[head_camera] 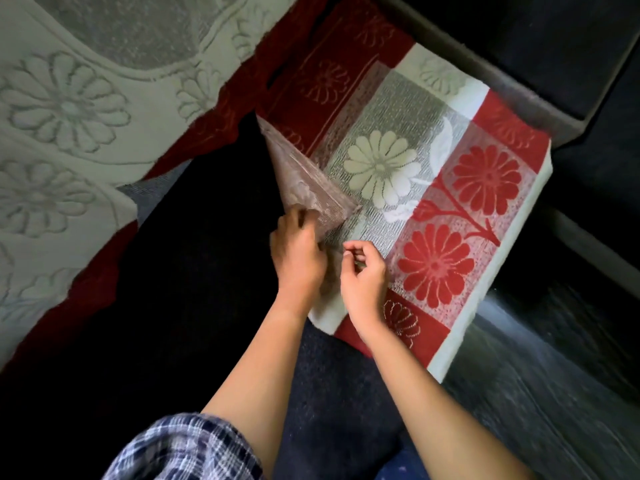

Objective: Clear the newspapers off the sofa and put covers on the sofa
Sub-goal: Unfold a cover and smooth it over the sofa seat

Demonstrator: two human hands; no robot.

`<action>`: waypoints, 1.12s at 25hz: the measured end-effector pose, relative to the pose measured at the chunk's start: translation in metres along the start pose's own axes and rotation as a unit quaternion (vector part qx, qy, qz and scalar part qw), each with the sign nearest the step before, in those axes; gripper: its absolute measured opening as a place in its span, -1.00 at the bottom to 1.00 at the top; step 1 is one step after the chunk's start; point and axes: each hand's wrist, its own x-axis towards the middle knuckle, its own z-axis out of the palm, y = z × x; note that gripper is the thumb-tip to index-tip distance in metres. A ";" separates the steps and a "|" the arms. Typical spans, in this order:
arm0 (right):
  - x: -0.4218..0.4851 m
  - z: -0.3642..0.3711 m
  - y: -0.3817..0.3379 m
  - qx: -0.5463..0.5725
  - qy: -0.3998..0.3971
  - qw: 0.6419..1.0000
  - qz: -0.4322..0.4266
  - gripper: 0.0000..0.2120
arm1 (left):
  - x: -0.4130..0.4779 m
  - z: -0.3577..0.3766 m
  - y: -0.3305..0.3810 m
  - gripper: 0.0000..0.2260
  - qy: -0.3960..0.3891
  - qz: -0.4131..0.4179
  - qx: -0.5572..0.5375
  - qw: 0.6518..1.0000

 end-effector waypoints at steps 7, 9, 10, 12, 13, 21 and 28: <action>0.012 0.029 -0.017 -0.045 -0.032 0.995 -0.089 -0.84 | 0.023 -0.027 -0.065 -0.72 0.282 -0.497 -0.416 0.708; 0.008 0.042 -0.023 -0.062 -0.065 0.988 -0.126 -0.84 | 0.029 -0.033 -0.084 -0.67 0.241 -0.509 -0.429 0.706; 0.006 0.049 -0.025 -0.065 -0.080 0.983 -0.150 -0.85 | 0.032 -0.035 -0.091 -0.63 0.233 -0.511 -0.442 0.699; -0.002 0.060 -0.027 -0.088 -0.096 0.971 -0.203 -0.84 | 0.037 -0.038 -0.104 -0.58 0.244 -0.527 -0.484 0.655; -0.006 0.064 -0.026 -0.114 -0.108 0.962 -0.225 -0.81 | 0.038 -0.039 -0.109 -0.59 0.245 -0.531 -0.501 0.638; -0.021 0.082 -0.017 -0.299 -0.208 0.873 -0.324 -0.72 | 0.025 -0.041 -0.141 -0.89 0.311 -0.481 -0.430 0.698; -0.006 0.081 -0.027 -0.287 -0.165 0.890 -0.312 -0.67 | 0.022 -0.025 -0.112 -0.58 0.088 -0.079 -0.064 0.991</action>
